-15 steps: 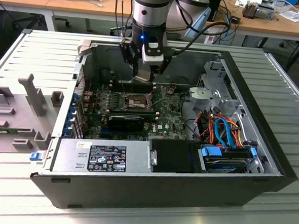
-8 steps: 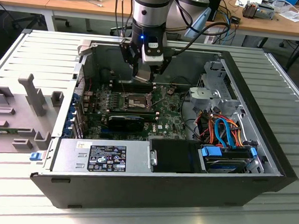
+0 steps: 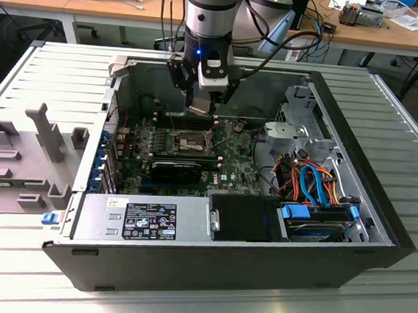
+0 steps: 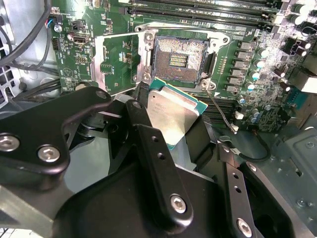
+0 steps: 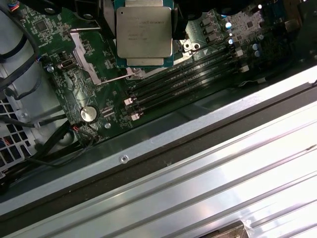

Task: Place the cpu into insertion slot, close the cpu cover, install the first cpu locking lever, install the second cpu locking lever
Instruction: 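Place the cpu into insertion slot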

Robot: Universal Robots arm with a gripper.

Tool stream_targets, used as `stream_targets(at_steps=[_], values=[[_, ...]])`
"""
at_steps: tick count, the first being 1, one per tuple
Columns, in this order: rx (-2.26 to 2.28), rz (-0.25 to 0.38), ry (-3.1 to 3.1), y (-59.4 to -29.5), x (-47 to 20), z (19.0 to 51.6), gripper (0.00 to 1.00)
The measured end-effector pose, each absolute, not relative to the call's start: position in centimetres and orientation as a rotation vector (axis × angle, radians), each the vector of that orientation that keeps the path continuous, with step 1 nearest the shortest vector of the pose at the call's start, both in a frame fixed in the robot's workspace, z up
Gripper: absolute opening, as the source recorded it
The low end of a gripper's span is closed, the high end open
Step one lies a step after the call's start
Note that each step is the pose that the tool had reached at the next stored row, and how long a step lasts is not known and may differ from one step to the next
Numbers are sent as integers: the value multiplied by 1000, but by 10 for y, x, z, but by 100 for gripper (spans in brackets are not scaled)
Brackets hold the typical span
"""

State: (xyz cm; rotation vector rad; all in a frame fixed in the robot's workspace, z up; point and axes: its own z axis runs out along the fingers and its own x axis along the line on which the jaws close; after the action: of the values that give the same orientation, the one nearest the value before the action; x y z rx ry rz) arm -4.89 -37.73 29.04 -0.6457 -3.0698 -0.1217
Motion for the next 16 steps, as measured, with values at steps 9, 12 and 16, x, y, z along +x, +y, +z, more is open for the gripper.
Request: stream_targets(at_steps=[9, 12, 16], values=[[-654, -122, -3068, -377, -49, 290, 54], [-657, -122, -3068, -377, -49, 290, 54], [-662, -122, -3067, -377, -49, 290, 54]])
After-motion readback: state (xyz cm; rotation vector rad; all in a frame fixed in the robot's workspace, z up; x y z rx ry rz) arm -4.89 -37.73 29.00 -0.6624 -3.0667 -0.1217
